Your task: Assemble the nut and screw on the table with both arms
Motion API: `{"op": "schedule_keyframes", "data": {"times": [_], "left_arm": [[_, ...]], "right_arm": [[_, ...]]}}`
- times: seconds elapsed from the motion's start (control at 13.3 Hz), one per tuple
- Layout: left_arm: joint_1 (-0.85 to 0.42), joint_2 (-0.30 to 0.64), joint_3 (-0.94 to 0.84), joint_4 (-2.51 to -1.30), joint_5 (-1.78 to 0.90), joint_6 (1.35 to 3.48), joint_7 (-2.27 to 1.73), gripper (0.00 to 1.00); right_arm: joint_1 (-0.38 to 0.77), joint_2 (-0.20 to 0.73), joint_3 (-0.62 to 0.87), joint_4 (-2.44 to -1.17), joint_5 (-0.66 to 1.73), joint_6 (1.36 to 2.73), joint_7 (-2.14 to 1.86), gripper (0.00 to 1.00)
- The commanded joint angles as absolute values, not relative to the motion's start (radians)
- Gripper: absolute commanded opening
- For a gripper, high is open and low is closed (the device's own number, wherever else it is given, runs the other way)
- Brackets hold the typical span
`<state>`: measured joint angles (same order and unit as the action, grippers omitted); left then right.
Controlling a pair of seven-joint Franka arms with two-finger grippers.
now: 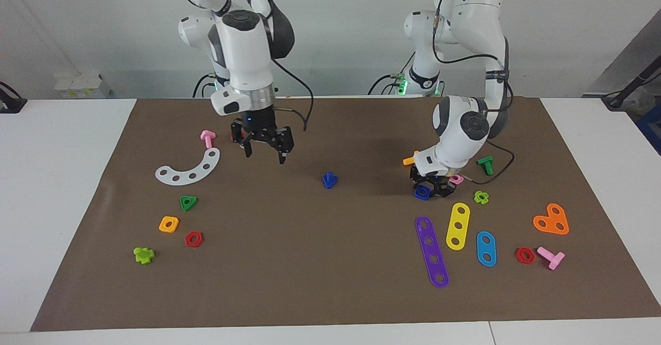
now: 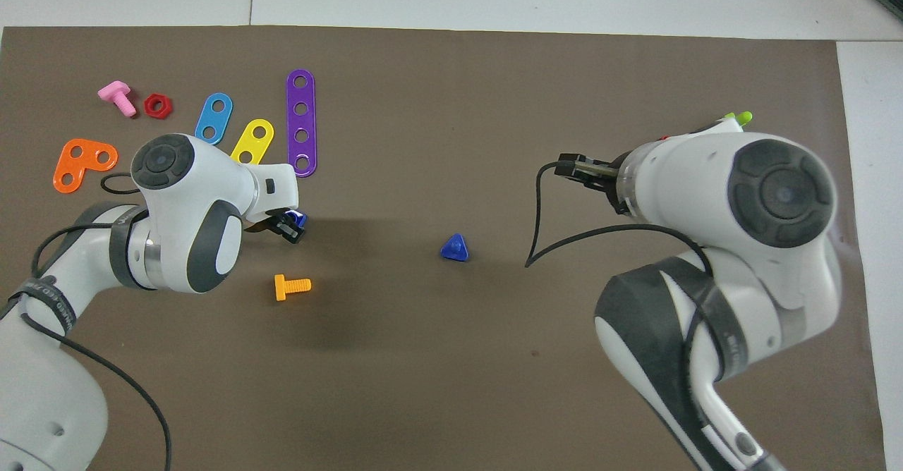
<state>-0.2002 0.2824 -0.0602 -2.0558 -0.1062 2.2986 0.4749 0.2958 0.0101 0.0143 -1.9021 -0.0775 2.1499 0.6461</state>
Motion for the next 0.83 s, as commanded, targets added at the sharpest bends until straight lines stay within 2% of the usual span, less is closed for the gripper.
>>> {"op": "schedule_keyframes", "data": {"times": [0.0, 0.15, 0.3, 0.53, 0.75], "left_arm": [[-0.221, 0.273, -0.049, -2.094, -0.126, 2.319, 0.468, 0.00], [-0.218, 0.276, -0.048, -2.080, -0.127, 2.315, 0.447, 0.00], [-0.225, 0.290, -0.051, -2.019, -0.129, 2.313, 0.239, 0.00], [-0.354, 0.311, -0.049, -1.938, -0.129, 2.306, -0.215, 0.00], [-0.474, 0.314, -0.048, -1.890, -0.129, 2.257, -0.444, 0.00]], "right_arm": [[0.220, -0.024, 0.023, -1.867, -0.044, 2.062, 0.464, 1.00], [0.167, -0.029, 0.023, -1.813, -0.044, 1.985, 0.376, 1.00], [0.146, -0.029, 0.021, -1.760, -0.043, 1.916, 0.287, 1.00], [0.117, -0.028, 0.021, -1.681, -0.043, 1.832, 0.200, 1.00], [0.097, -0.018, 0.021, -1.612, -0.041, 1.754, 0.146, 1.00]]}}
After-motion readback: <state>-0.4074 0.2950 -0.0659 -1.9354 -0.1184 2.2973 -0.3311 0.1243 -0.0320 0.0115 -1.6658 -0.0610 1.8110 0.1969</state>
